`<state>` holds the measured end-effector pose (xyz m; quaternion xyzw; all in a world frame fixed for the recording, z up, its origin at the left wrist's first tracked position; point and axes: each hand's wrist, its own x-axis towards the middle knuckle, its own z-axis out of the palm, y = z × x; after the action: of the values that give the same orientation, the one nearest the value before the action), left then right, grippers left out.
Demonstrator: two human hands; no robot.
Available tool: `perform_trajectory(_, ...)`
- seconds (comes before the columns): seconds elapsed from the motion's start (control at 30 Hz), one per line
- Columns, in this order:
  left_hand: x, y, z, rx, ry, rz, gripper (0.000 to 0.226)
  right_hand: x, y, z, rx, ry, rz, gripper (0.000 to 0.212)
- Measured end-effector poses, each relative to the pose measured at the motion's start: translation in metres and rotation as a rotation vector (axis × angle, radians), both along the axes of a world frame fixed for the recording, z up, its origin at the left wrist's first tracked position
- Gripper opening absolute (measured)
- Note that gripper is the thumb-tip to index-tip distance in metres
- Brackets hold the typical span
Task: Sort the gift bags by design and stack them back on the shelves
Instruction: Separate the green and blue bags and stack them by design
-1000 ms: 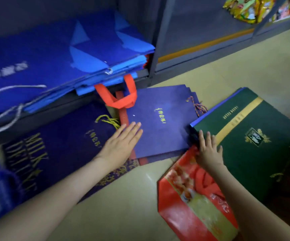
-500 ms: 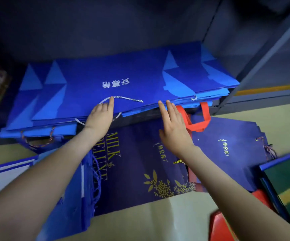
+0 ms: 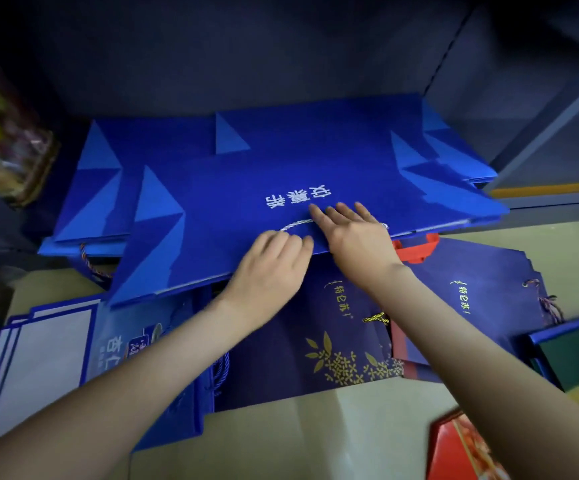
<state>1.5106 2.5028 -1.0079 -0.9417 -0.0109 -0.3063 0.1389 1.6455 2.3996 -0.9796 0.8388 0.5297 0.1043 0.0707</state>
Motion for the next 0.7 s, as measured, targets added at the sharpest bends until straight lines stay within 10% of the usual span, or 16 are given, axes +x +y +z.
perform_trajectory(0.2,-0.027,-0.010,0.021,-0.154,0.117,0.197,0.048,-0.031,-0.029,0.020,-0.100,-0.282,-0.092,0.072)
perform_trajectory(0.7,-0.033,-0.105,0.087,-0.135,-0.132,-0.225,0.032,-0.109,-0.151,0.107,-0.032,-0.363,-0.564,0.046)
